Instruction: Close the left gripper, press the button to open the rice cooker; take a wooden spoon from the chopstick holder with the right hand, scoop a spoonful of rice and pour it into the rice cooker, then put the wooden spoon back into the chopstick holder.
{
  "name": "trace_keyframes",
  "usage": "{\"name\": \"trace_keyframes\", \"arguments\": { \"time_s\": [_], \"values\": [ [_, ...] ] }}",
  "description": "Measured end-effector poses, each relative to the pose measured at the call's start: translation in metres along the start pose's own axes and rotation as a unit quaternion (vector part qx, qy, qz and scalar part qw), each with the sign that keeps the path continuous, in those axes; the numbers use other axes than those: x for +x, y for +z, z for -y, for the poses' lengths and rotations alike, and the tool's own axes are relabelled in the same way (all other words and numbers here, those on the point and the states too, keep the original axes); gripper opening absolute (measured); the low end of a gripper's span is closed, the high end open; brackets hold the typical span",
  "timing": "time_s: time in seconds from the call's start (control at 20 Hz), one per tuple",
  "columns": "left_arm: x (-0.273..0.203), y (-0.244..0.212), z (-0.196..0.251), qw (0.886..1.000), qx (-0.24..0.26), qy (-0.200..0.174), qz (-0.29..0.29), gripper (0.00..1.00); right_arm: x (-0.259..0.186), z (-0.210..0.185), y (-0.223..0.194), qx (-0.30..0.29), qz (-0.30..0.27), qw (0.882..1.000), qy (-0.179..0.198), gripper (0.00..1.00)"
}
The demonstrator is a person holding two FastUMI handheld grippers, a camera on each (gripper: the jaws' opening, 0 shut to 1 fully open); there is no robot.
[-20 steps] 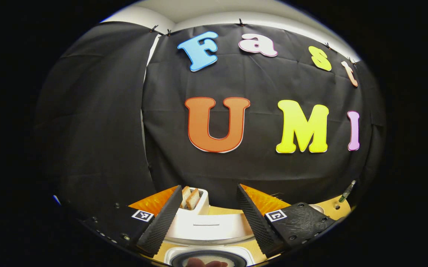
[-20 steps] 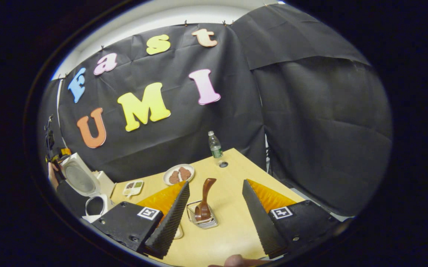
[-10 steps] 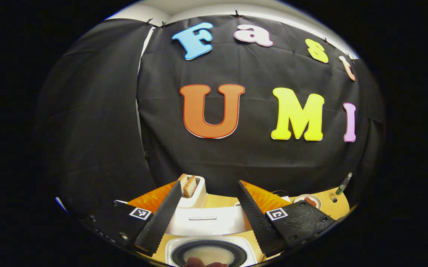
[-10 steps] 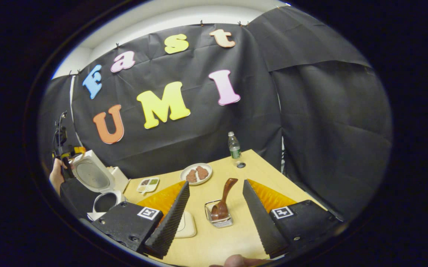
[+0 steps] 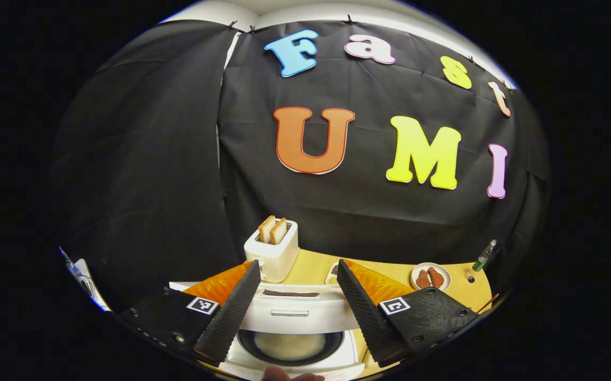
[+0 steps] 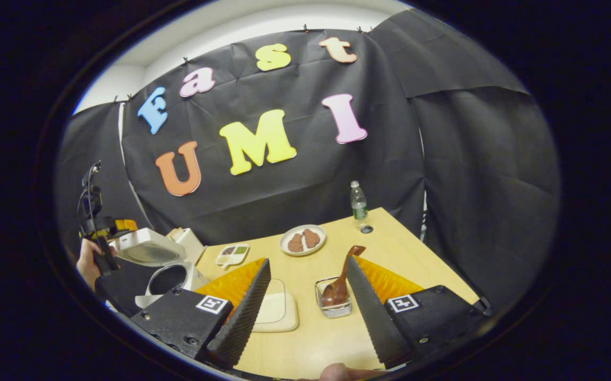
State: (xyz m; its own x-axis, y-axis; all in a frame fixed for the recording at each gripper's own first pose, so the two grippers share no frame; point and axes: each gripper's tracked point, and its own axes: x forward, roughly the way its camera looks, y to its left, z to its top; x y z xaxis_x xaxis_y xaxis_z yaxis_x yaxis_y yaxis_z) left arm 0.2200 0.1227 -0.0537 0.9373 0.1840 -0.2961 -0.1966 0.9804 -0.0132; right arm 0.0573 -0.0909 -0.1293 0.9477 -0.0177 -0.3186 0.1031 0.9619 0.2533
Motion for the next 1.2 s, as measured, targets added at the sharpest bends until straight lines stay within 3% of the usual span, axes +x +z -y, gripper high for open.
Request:
{"name": "trace_keyframes", "arguments": {
  "time_s": [0.15, 0.6, 1.2],
  "values": [
    [-0.013, -0.026, -0.018, 1.000, 0.005, 0.015, -0.008, 0.95, -0.003, -0.007, -0.012, -0.015, -0.017, 1.000, 0.007, 0.92],
    [-0.036, -0.096, -0.017, 0.998, 0.020, 0.001, -0.067, 0.97, -0.005, -0.040, -0.029, -0.048, -0.049, 0.997, 0.033, 0.92],
    [-0.041, -0.158, -0.011, 0.986, -0.011, 0.001, -0.164, 0.98, -0.014, -0.091, -0.055, -0.065, -0.078, 0.991, 0.086, 0.94]
  ]
}}
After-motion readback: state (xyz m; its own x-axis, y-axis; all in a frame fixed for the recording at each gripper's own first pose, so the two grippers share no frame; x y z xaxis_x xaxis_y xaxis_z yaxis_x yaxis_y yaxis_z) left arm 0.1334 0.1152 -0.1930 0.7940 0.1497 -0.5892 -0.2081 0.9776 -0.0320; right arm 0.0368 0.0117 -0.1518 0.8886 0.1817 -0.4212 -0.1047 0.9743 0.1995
